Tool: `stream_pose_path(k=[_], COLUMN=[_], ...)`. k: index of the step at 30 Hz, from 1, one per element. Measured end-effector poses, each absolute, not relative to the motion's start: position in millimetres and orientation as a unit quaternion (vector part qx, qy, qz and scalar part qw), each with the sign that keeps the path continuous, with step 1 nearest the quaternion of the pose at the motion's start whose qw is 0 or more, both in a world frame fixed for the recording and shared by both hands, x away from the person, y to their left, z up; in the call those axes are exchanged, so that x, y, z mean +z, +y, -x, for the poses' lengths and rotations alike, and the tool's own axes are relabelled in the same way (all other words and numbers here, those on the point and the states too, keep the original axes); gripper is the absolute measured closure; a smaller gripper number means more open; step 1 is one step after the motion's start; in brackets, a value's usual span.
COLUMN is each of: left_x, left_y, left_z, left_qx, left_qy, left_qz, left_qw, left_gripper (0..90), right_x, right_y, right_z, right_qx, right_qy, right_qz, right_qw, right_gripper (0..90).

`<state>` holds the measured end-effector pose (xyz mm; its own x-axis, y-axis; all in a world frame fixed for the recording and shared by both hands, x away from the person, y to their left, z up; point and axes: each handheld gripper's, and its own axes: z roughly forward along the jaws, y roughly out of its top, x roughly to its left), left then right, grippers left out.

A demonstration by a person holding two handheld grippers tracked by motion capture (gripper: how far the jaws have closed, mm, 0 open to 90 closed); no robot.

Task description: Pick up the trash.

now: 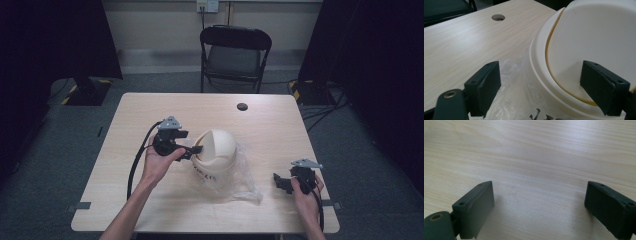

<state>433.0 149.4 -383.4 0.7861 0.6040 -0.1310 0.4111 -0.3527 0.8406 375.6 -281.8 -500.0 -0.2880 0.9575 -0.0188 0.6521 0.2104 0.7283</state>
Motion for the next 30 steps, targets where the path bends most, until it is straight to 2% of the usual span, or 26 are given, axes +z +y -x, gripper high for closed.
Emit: stream_pose_path(k=[16,18,22,30], left_x=[-397.4,-398.0,-399.2,-396.8], left_y=[131.2,131.0,130.8,134.8], left_z=[-447.7,-448.4,-448.3,-449.1], left_qx=[0.098,0.091,0.083,0.075], left_qy=[0.312,0.312,0.306,0.308], left_qz=[-0.835,-0.835,-0.835,-0.823], left_qw=[0.443,0.445,0.449,0.471], left_gripper=[17.5,17.6,23.4,22.4], right_x=[-500.1,-500.0,-500.0,-500.0], right_y=[-281.7,-281.8,-281.8,-281.9], right_z=[-376.6,-376.7,-376.7,-376.7], right_qx=[0.314,0.314,0.314,0.314], right_qy=[0.739,0.740,0.740,0.740], right_qz=[-0.543,-0.543,-0.543,-0.543], right_qw=[0.243,0.243,0.243,0.243], right_gripper=[8.3,8.3,8.3,8.3])
